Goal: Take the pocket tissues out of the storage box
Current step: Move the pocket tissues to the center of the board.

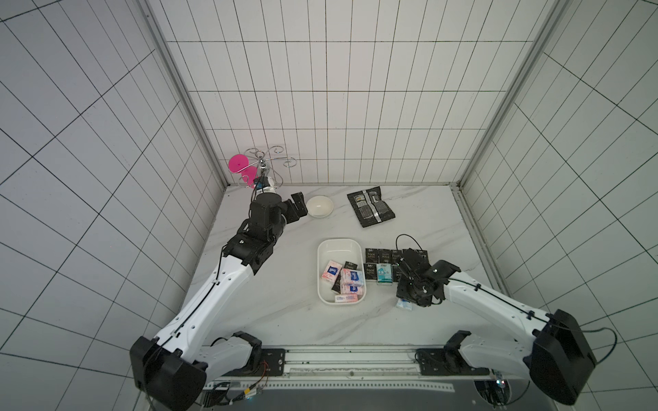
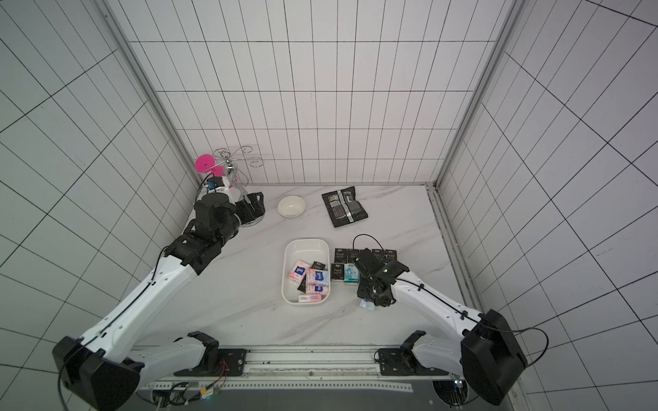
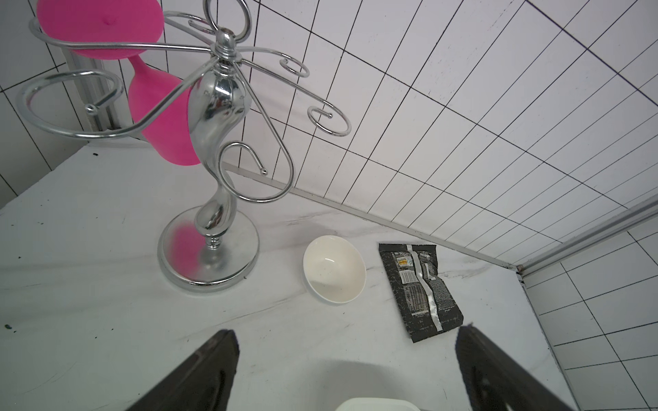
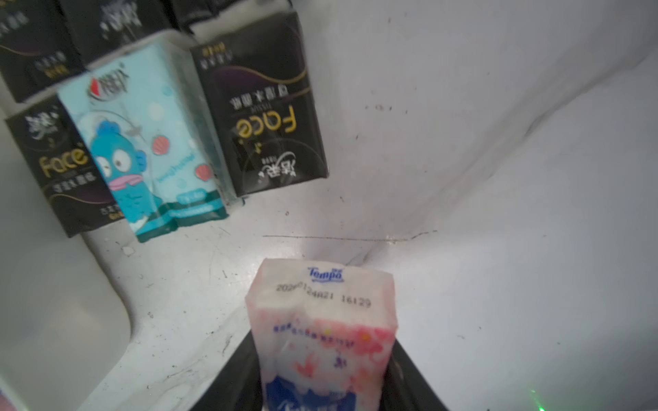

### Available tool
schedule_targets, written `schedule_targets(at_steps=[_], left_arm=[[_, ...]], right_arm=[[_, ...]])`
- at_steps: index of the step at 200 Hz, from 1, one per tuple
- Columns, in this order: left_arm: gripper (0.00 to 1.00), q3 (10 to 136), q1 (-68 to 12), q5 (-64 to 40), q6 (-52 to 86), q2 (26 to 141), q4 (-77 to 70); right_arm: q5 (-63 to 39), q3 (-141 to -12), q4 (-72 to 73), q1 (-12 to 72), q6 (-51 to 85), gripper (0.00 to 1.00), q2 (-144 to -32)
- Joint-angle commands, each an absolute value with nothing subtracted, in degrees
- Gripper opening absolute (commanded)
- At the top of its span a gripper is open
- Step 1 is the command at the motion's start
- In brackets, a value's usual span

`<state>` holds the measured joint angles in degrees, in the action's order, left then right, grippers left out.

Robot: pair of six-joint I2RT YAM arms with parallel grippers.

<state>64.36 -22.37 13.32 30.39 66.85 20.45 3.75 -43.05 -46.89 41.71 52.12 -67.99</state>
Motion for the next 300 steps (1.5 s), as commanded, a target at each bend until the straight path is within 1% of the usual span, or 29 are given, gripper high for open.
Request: schedule_targets(at_steps=[1, 32, 53, 73, 106, 141, 185, 226, 249, 264, 300], left_arm=[[0.99, 64.8, -22.3, 11.8, 29.5, 67.4, 19.6], [0.99, 64.8, -22.3, 11.1, 29.3, 67.4, 19.3], [0.99, 64.9, -22.4, 10.2, 29.2, 67.5, 19.2], [0.99, 64.9, -22.4, 10.1, 28.9, 67.3, 19.3], [0.99, 64.7, -22.4, 10.1, 29.0, 67.4, 19.3], [0.99, 64.7, -22.4, 10.3, 29.4, 67.2, 19.3], [0.99, 64.7, -22.4, 10.8, 29.5, 67.2, 19.5], [0.99, 64.6, -22.4, 11.6, 29.5, 67.3, 19.6], [0.98, 64.4, -22.4, 11.8, 29.6, 67.3, 19.6], [0.98, 64.3, -22.4, 11.9, 29.7, 67.6, 19.5], [0.98, 64.3, -22.4, 11.9, 29.7, 67.6, 19.5]], right_arm=[[6.4, -45.6, -53.0, 38.5, 43.0, 0.46, -67.0], [6.2, -45.8, -53.8, 31.6, 38.4, 0.46, -66.9], [6.2, -46.0, -52.1, 26.3, 35.1, 0.48, -68.0], [3.7, -46.0, -49.2, 22.9, 31.9, 0.48, -69.9], [2.0, -46.5, -45.5, 21.9, 28.4, 0.46, -74.2], [4.7, -50.5, -45.8, 21.9, 24.3, 0.46, -79.2], [3.5, -52.6, -44.2, 21.6, 21.2, 0.49, -83.6], [1.3, -53.3, -43.3, 21.2, 19.6, 0.49, -87.4], [1.1, -53.2, -42.5, 21.3, 19.8, 0.52, -88.1], [1.4, -53.2, -42.5, 21.2, 20.2, 0.55, -88.2], [1.1, -53.5, -43.1, 21.3, 20.6, 0.61, -85.9]])
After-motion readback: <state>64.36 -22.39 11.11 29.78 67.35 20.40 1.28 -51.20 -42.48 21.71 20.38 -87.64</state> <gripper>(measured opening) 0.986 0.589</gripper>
